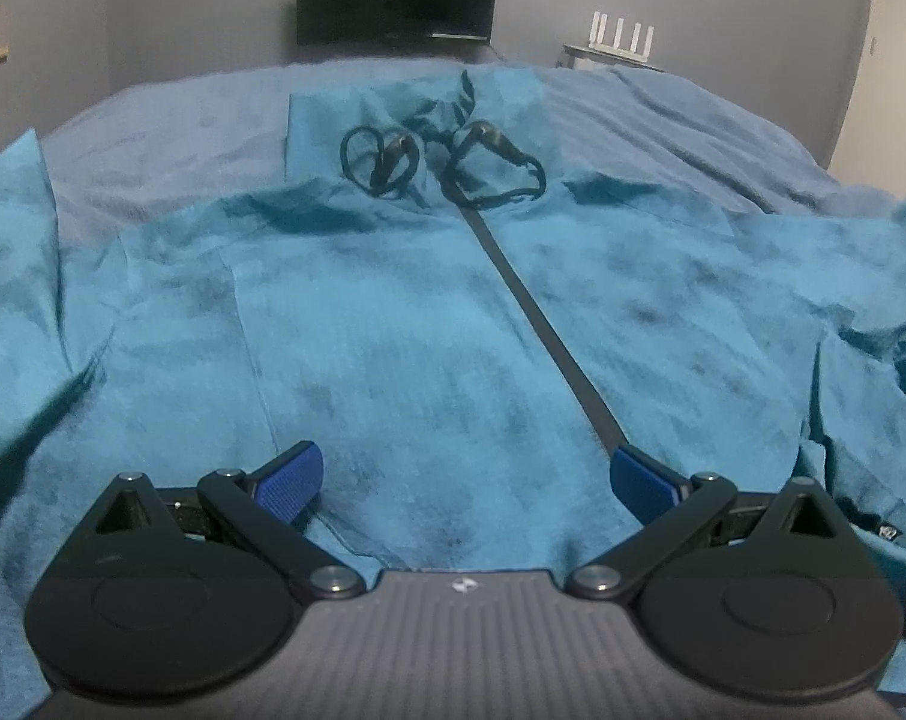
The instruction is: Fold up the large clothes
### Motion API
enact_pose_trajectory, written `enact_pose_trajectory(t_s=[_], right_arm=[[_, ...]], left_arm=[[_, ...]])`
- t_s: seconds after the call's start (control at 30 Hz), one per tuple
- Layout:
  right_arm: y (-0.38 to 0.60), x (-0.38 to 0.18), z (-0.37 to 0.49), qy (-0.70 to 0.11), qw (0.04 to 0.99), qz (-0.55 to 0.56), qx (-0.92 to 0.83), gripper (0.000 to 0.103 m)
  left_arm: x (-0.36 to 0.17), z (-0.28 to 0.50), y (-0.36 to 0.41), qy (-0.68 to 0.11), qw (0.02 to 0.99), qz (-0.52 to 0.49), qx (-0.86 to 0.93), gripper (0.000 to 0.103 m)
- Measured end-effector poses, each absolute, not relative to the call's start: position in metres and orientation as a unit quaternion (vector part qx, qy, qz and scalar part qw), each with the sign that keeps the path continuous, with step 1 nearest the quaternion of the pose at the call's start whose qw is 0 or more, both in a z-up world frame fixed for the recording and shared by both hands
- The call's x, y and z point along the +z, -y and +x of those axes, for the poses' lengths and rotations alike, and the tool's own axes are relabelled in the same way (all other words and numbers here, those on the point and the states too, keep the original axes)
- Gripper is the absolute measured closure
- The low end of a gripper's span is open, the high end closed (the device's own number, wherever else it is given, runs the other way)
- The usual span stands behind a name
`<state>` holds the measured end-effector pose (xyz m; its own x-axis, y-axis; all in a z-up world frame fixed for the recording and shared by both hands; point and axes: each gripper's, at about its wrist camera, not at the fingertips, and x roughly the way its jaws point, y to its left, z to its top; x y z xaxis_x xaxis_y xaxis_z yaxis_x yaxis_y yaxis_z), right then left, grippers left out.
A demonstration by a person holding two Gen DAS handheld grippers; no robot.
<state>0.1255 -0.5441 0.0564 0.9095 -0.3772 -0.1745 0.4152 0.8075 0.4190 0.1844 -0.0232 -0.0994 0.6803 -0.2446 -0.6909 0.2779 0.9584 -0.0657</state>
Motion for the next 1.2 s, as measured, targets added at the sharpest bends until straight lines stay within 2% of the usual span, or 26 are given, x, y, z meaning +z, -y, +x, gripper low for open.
enact_pose_trajectory(t_s=[0.17, 0.3, 0.47, 0.57, 0.6, 0.63, 0.67, 0.7, 0.73, 0.77, 0.83, 0.93, 1.0, 1.13, 1.2], right_arm=[[0.437, 0.101, 0.182, -0.059, 0.985, 0.122, -0.107, 0.099], [0.348, 0.102, 0.228, -0.093, 0.994, 0.055, -0.014, 0.099], [0.223, 0.062, 0.259, -0.149, 0.985, -0.020, 0.089, 0.099], [0.180, 0.019, 0.275, -0.211, 0.969, -0.022, 0.131, 0.096], [0.168, 0.005, 0.278, -0.234, 0.962, -0.020, 0.142, 0.093], [0.162, -0.008, 0.278, -0.253, 0.955, -0.020, 0.151, 0.085], [0.156, -0.018, 0.277, -0.267, 0.951, -0.021, 0.155, 0.073], [0.145, -0.027, 0.261, -0.278, 0.947, -0.020, 0.158, 0.066], [0.145, -0.034, 0.245, -0.288, 0.944, -0.012, 0.158, 0.052], [0.153, -0.038, 0.237, -0.296, 0.943, 0.005, 0.154, 0.045], [0.187, -0.045, 0.220, -0.296, 0.942, 0.051, 0.149, 0.043], [0.231, -0.043, 0.198, -0.278, 0.943, 0.118, 0.139, 0.035], [0.253, -0.038, 0.184, -0.254, 0.946, 0.157, 0.123, 0.035], [0.285, -0.039, 0.173, -0.189, 0.958, 0.208, 0.051, 0.028], [0.293, -0.044, 0.171, -0.167, 0.964, 0.205, 0.026, 0.028]], left_arm=[[-0.102, 0.184, 0.024, -0.374, 0.918, 0.034, -0.130, 0.000], [-0.103, 0.185, 0.015, -0.375, 0.919, 0.013, -0.124, 0.000], [-0.097, 0.182, 0.002, -0.348, 0.931, -0.014, -0.106, 0.000], [-0.093, 0.181, -0.009, -0.331, 0.938, -0.038, -0.091, 0.000], [-0.092, 0.182, -0.013, -0.328, 0.940, -0.049, -0.086, 0.000], [-0.092, 0.182, -0.016, -0.326, 0.940, -0.058, -0.081, 0.000], [-0.092, 0.183, -0.020, -0.325, 0.940, -0.067, -0.077, 0.000], [-0.092, 0.184, -0.022, -0.324, 0.940, -0.075, -0.075, 0.000], [-0.093, 0.184, -0.024, -0.325, 0.939, -0.081, -0.076, 0.000], [-0.093, 0.185, -0.024, -0.327, 0.938, -0.083, -0.078, 0.000], [-0.092, 0.186, -0.024, -0.327, 0.937, -0.081, -0.088, 0.000], [-0.088, 0.184, -0.019, -0.321, 0.936, -0.083, -0.116, 0.000], [-0.085, 0.188, -0.008, -0.333, 0.927, -0.079, -0.153, 0.000], [-0.075, 0.195, 0.047, -0.346, 0.918, 0.004, -0.192, 0.000], [-0.074, 0.196, 0.085, -0.344, 0.914, 0.056, -0.208, 0.000]])
